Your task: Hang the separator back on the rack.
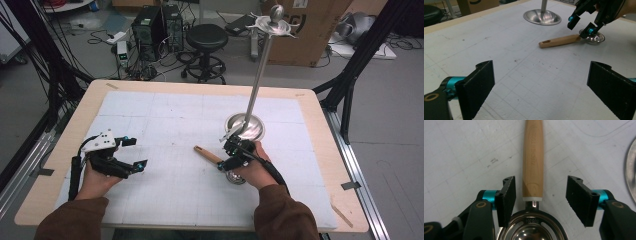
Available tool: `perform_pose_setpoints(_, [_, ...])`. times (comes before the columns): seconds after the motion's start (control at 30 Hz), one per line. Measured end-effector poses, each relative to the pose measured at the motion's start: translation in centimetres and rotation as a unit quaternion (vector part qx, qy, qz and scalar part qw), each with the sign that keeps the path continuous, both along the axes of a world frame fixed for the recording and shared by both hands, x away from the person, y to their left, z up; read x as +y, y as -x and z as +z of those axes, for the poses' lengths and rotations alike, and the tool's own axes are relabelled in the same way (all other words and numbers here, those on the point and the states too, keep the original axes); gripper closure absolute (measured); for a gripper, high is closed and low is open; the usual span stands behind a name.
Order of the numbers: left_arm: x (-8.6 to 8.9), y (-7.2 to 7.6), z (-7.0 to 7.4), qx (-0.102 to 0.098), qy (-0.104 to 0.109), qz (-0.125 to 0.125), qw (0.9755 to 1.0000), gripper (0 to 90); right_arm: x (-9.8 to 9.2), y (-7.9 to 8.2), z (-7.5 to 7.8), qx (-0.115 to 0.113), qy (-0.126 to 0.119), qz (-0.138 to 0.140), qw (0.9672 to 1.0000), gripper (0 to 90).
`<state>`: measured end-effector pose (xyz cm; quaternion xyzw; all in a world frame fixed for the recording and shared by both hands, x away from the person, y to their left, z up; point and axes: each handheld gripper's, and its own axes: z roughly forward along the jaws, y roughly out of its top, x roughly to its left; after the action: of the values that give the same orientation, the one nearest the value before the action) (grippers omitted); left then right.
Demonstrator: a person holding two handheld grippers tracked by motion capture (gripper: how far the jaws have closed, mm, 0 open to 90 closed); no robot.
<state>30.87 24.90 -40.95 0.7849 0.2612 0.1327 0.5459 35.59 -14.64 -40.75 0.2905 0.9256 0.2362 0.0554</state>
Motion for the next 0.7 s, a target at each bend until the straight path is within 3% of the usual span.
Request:
perform_pose_setpoints(0.4, [0.0,-0.1,0.0,0.001,0.000,0.000,1.0000,8.2,1.2,-0.7,-0.3,0.029,0.048,0.014,0.9984,52.2])
perform_pose_setpoints(0.57, [0.0,0.0,0.0,0.002,0.000,0.001,1.0000,8.3,1.6,-0.8,-0.5,0.034,0.079,0.026,0.9959,56.0])
perform_pose_setpoints(0.7, [0.0,0.0,0.0,0.001,-0.001,0.001,1.0000,8.3,2.1,-1.0,-0.6,0.039,0.087,0.028,0.9950,58.2])
